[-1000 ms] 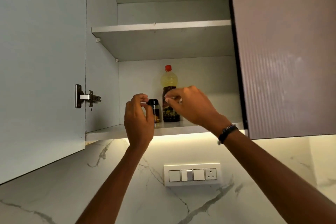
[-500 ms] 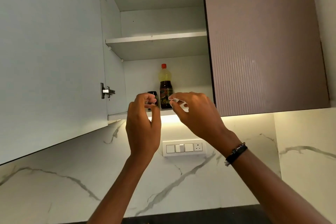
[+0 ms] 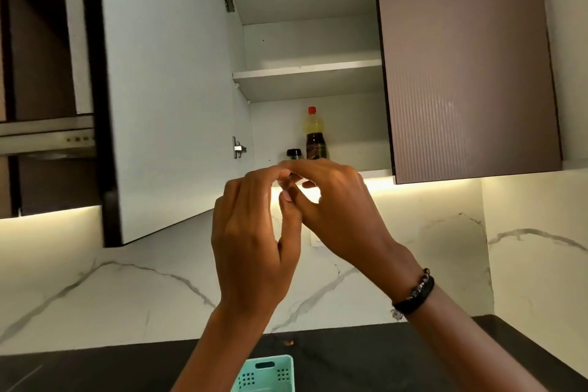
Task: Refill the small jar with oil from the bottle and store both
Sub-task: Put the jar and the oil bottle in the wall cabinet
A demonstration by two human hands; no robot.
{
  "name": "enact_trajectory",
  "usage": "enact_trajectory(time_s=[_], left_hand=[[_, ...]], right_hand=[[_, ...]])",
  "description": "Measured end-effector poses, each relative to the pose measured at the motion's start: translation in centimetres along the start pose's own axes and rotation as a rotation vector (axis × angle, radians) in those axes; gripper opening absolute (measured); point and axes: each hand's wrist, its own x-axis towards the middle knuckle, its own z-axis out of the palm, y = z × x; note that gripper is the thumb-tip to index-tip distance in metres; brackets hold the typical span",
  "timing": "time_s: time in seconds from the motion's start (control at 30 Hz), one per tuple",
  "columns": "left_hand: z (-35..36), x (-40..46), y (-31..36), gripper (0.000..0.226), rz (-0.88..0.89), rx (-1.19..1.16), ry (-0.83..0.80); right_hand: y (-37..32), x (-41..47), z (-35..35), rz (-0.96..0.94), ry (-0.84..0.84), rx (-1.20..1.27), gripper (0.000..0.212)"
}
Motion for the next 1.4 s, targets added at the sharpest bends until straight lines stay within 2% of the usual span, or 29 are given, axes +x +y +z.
enact_trajectory(time_s=[0.17,0.27,0.37,0.5,0.6,0.83,0.93,1.13,1.3,1.4], left_hand=[[-6.8,0.4,-2.2,0.029,0.013,-0.017,0.045],[-10.1,0.7,-4.8,0.03,-0.065,-0.017,0.067],[-12.6,1.0,-7.7,0.037,-0.209,-0.076,0.023],[-13.8,1.1,-10.4,0.044,-0.476,-0.288,-0.101],[-14.0,1.4,-11.5,0.034,-0.614,-0.464,-0.192],[-13.3,1.1,-11.4,0.026,-0.681,-0.564,-0.175],[-12.8,0.7,-10.9,0.026,-0.664,-0.576,-0.166],[-9.9,-0.3,-8.5,0.019,-0.55,-0.644,-0.197],[-5.1,-1.7,-6.2,0.028,-0.363,-0.664,-0.233],[-1.1,-2.8,-5.1,0.042,-0.227,-0.642,-0.261]], right_hand=[[-6.7,0.4,3.1,0.006,0.012,0.049,0.033],[-10.0,0.2,5.6,0.025,0.028,0.07,0.034],[-12.5,-0.3,8.3,0.044,0.011,0.059,0.041],[-14.5,-0.4,11.1,0.141,-0.062,0.109,0.056],[-15.4,-0.2,12.1,0.203,-0.066,0.152,0.061],[-15.4,-0.3,12.5,0.236,0.013,0.156,0.061],[-15.0,-0.7,12.4,0.238,0.064,0.128,0.062],[-12.3,-2.1,10.7,0.207,0.284,-0.047,0.059],[-8.1,-3.7,7.8,0.207,0.397,-0.112,0.057],[-4.4,-4.5,6.1,0.244,0.477,-0.087,0.055]])
